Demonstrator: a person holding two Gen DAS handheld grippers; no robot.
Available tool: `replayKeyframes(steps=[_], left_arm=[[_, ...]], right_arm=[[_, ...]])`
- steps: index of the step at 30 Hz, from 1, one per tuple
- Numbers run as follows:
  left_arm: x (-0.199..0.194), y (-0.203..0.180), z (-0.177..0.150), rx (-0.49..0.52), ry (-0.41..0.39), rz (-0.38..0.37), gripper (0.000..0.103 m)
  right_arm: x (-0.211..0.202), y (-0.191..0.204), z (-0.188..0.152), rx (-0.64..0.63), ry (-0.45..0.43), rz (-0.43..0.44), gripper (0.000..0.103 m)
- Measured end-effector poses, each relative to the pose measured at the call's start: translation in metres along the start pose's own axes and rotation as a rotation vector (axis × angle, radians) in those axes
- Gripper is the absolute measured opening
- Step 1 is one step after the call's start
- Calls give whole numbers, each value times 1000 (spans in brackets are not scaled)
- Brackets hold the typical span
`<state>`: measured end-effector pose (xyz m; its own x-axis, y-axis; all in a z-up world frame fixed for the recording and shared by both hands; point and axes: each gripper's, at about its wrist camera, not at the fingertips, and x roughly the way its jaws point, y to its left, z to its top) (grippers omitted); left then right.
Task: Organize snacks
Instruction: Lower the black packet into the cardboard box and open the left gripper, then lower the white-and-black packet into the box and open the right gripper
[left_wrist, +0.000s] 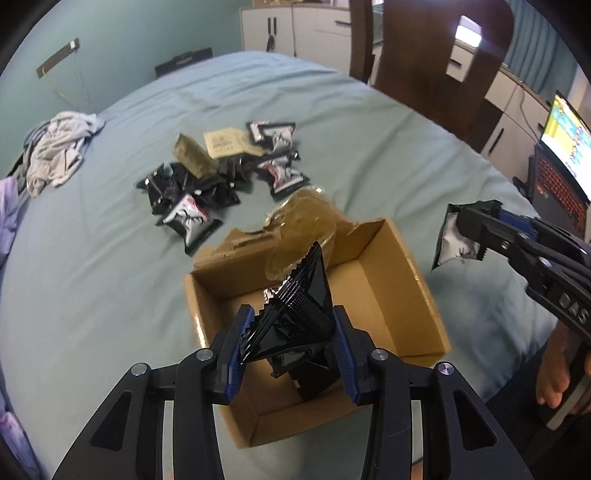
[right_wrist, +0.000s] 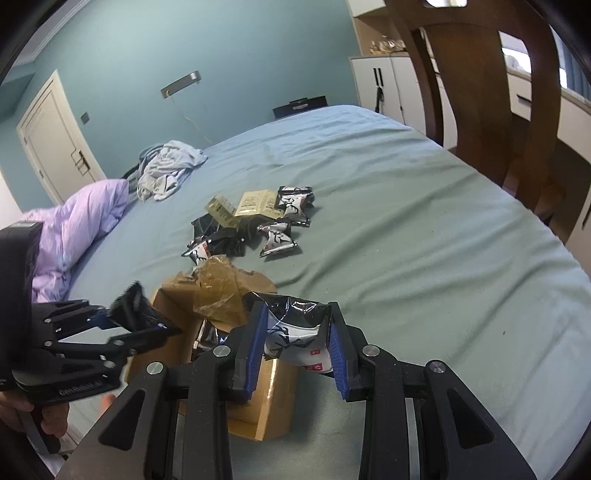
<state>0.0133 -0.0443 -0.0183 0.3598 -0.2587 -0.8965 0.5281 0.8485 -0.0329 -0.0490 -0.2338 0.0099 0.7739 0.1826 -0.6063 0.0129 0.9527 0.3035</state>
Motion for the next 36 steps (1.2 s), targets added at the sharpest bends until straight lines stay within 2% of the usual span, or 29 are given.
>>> replayKeyframes(steps=[6, 11, 18, 20, 21, 23, 26, 32, 36], left_arm=[[22, 13, 1, -42, 64, 14, 41], [42, 13, 0, -25, 117, 45, 41], [52, 1, -4, 43, 134, 87, 42], [52, -1, -4, 53, 133, 95, 45], [51, -1, -4, 58, 128, 99, 48], [47, -2, -2, 64, 114, 97, 61], [34, 1, 4, 39, 65, 77, 72], [-3, 9, 10, -15, -72, 121, 84], [-20, 19, 13, -46, -140, 201, 86]], right_arm=[[12, 12, 0, -40, 13, -3, 30], [18, 14, -1, -33, 27, 19, 30], [22, 15, -1, -31, 32, 20, 30], [21, 16, -2, -35, 29, 21, 30], [21, 17, -1, -39, 27, 20, 30], [22, 18, -3, -43, 27, 21, 30], [22, 19, -4, -45, 28, 17, 30], [21, 16, -4, -26, 29, 19, 30], [20, 18, -4, -32, 31, 18, 30]])
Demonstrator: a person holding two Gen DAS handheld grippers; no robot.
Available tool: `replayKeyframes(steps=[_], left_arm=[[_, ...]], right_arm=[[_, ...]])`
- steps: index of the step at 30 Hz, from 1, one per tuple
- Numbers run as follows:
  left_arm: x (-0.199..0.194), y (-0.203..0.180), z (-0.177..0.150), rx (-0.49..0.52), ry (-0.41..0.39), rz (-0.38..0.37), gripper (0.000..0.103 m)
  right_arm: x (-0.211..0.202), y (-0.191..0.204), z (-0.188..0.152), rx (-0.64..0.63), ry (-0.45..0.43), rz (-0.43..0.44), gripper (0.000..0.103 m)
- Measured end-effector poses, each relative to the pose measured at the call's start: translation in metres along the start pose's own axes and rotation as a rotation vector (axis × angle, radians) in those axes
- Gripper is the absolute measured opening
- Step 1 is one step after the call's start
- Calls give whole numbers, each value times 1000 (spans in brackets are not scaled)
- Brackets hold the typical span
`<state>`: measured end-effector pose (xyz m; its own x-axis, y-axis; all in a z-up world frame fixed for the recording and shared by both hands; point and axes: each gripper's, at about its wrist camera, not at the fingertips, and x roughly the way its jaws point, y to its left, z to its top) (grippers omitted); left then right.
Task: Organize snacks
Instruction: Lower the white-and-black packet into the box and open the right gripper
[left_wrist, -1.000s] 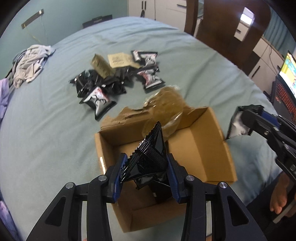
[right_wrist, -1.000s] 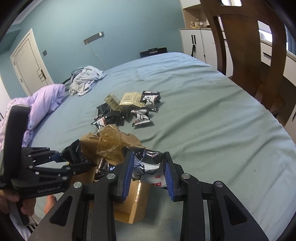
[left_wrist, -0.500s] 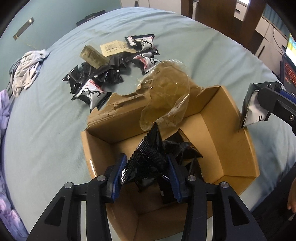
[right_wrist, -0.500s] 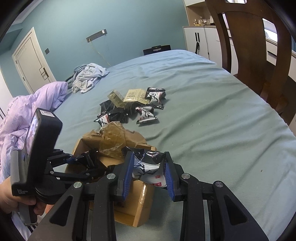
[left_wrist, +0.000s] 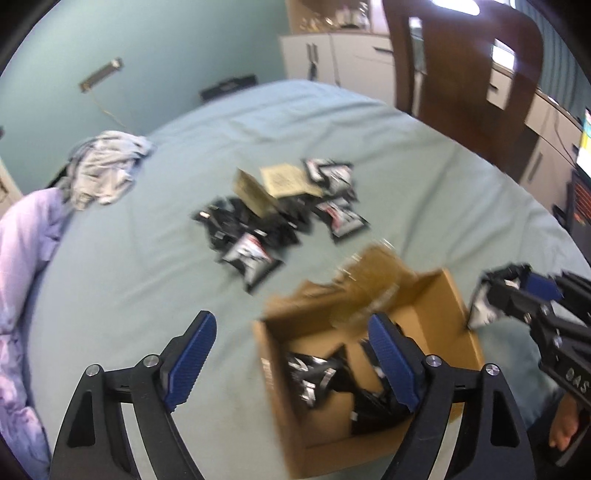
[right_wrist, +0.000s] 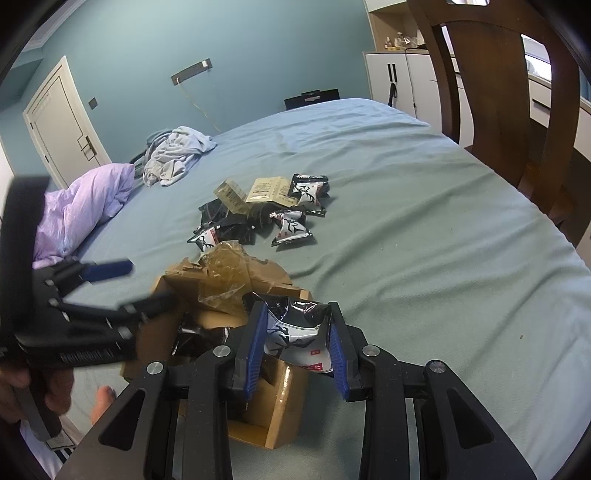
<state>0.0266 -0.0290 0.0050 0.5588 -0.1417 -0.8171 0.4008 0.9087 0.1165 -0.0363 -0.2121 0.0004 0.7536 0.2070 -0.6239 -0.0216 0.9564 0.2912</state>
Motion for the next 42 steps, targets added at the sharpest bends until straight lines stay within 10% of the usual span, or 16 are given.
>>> replayKeyframes(steps=[12, 29, 34, 42], left_arm=[[-3, 56, 4, -164, -34, 180, 88], [-7, 64, -1, -212, -25, 143, 88], [-8, 58, -3, -190, -23, 122, 88], [-10, 46, -2, -143, -40, 105, 89]], right_arm=[[22, 43, 12, -70, 118, 40, 30], [63, 62, 13, -30, 260, 87, 33], [56, 54, 12, 30, 246, 79, 70], [12, 35, 16, -27, 222, -28, 74]])
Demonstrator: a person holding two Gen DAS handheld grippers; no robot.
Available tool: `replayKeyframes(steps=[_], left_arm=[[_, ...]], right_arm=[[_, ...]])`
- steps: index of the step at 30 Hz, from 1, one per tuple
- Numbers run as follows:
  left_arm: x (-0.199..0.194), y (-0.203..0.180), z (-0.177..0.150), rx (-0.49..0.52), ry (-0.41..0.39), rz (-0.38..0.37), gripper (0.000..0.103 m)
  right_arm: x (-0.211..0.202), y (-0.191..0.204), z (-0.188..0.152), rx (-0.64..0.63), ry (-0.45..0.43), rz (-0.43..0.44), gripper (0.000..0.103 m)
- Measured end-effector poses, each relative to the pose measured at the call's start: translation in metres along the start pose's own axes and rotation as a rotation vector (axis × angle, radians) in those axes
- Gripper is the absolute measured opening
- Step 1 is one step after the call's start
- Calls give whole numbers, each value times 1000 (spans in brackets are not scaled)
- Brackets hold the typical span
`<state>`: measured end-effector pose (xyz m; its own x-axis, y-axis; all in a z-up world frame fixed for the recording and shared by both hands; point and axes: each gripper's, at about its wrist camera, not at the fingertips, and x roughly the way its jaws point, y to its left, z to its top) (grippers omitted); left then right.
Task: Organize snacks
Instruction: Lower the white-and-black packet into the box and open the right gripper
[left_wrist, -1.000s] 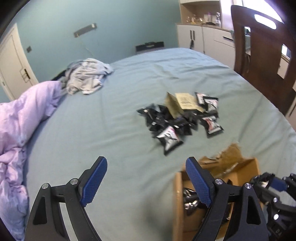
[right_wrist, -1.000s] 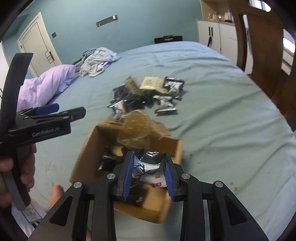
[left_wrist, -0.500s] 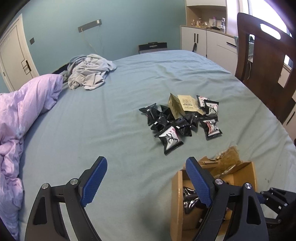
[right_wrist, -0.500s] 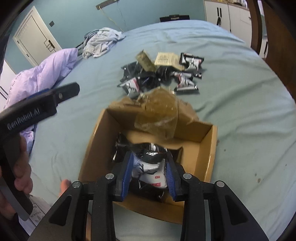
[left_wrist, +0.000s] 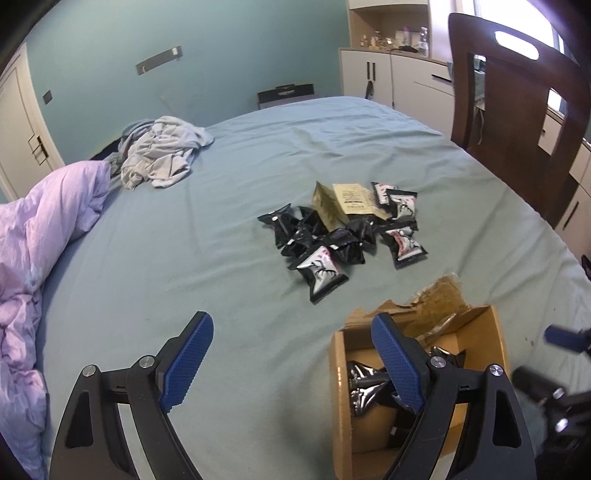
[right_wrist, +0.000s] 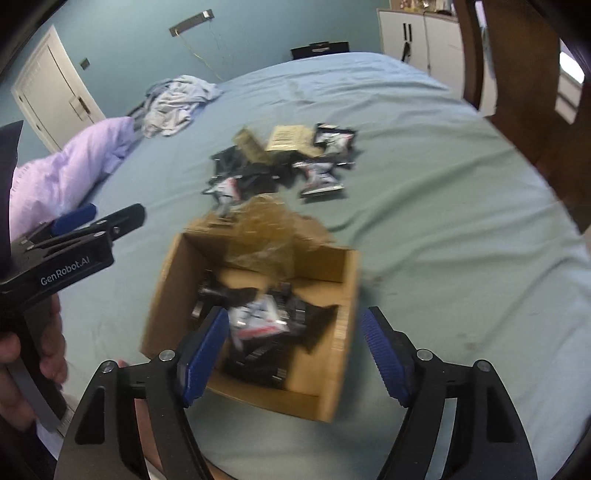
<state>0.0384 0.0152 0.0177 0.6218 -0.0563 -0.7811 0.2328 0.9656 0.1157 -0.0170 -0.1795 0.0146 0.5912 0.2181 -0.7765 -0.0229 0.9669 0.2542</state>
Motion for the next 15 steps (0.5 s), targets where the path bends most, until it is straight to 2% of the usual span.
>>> replayKeyframes(steps=[4, 10, 15], left_arm=[[-2, -8, 0, 41, -18, 6, 89], [-4, -26, -2, 135, -41, 13, 89], [-12, -31, -3, 166, -79, -13, 93]], right_arm=[[-19, -8, 3, -58, 10, -85, 74], [-49, -19, -5, -110, -117, -180, 74], [-40, -39, -9, 9, -135, -176, 74]])
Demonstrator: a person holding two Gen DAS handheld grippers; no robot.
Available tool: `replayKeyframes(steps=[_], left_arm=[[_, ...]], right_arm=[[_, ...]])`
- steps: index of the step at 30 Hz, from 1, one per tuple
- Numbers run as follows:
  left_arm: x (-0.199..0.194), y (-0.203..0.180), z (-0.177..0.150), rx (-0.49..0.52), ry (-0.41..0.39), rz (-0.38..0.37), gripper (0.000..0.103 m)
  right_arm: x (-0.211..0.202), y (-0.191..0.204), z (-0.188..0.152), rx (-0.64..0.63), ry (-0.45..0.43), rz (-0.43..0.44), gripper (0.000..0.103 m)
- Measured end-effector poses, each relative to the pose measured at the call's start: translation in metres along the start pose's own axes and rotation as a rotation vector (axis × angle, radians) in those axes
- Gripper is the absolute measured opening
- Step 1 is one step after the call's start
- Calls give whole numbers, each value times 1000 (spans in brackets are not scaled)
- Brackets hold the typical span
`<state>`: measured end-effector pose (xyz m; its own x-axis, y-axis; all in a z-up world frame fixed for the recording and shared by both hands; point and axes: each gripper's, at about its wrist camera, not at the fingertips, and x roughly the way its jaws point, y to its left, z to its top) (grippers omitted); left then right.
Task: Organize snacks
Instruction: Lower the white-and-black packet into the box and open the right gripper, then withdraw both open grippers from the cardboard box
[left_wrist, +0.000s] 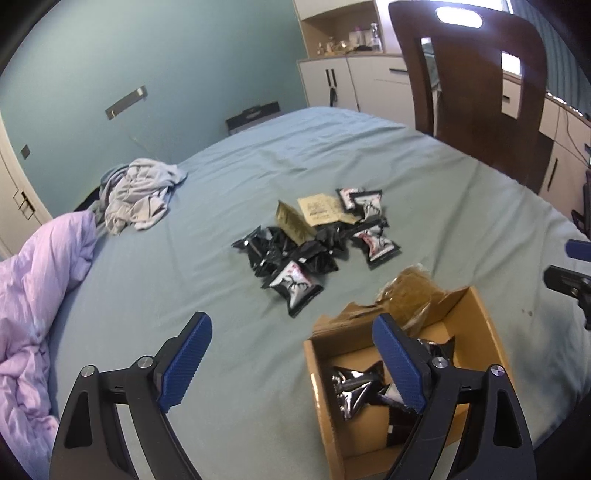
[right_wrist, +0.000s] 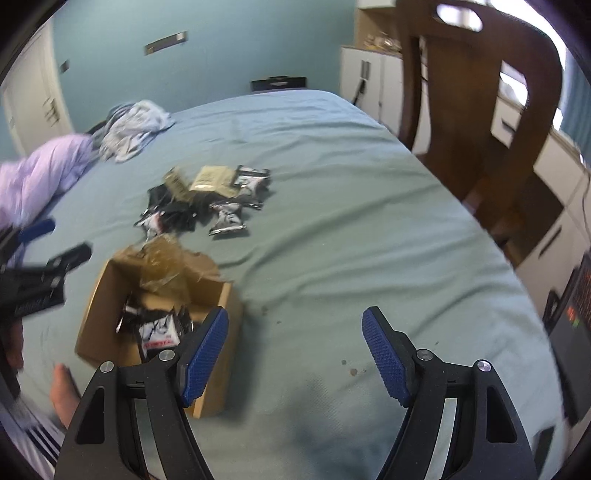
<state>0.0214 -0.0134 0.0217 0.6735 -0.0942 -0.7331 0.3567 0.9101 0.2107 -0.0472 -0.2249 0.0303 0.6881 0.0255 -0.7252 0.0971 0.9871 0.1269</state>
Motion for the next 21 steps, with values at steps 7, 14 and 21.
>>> replayKeyframes(steps=[7, 14, 21], left_arm=[[9, -2, 5, -9, 13, -11, 96], [19, 1, 9, -73, 60, -80, 96], [21, 2, 5, -61, 83, -39, 96]], right_arm=[[16, -13, 5, 45, -23, 13, 74], [35, -21, 8, 79, 22, 67, 74], [29, -22, 10, 60, -12, 77, 74]])
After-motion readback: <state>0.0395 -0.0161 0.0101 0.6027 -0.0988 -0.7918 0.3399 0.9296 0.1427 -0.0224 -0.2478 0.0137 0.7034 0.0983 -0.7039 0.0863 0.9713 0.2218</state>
